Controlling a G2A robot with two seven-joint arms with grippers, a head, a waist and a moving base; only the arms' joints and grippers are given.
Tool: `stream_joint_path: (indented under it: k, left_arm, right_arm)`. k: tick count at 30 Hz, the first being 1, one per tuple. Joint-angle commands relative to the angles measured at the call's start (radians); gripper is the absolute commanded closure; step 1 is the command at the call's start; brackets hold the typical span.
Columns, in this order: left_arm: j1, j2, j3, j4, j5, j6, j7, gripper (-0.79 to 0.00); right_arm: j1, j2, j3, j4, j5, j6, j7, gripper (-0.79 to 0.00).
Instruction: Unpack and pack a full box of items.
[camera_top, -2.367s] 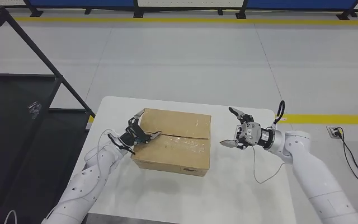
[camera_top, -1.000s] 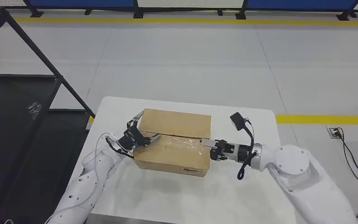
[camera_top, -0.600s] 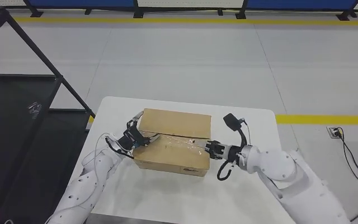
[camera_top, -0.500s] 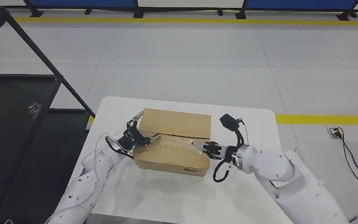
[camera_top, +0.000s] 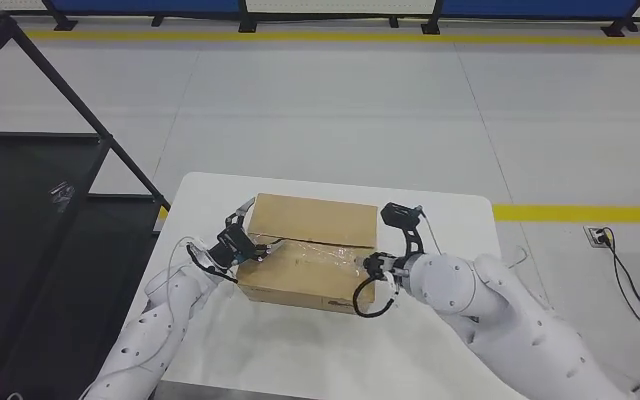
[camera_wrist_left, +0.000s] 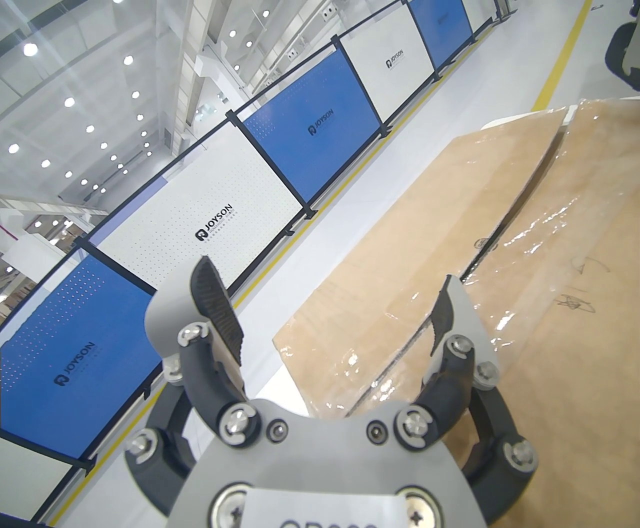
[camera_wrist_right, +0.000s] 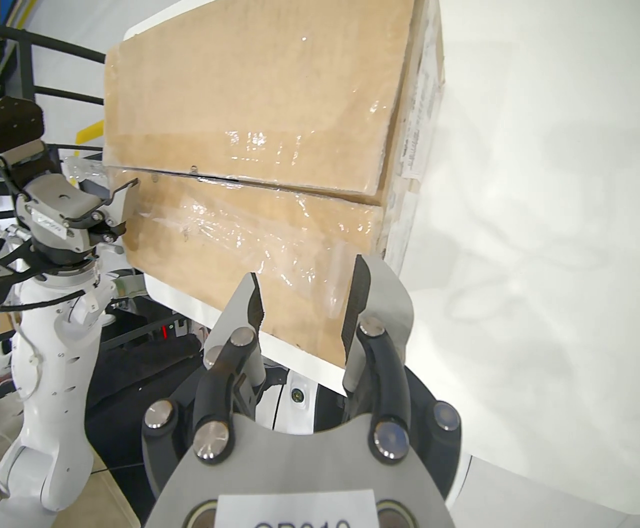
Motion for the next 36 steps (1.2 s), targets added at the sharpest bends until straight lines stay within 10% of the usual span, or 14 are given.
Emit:
stream_joint_path:
  k: [1,9,16,36]
  left_arm:
    - [0.000,0.000,0.000,0.002,-0.002,-0.001,0.002,-0.785]
    - [-0.003,-0.002,0.000,0.009,-0.001,-0.002,0.008,-0.785]
    - [-0.003,-0.002,-0.005,0.012,-0.002,-0.001,0.014,-0.785]
    - [-0.006,-0.004,-0.005,0.017,-0.001,-0.003,0.017,-0.785]
  right_arm:
    - [0.015,-0.005,-0.018,0.008,-0.016,0.015,0.017,-0.372]
    - [0.066,-0.030,-0.073,0.056,-0.054,0.068,0.041,-0.308]
    - [0.085,-0.043,-0.091,0.074,-0.076,0.093,0.046,-0.009]
    - [0.042,-0.041,-0.047,-0.010,-0.141,0.106,-0.057,0.000]
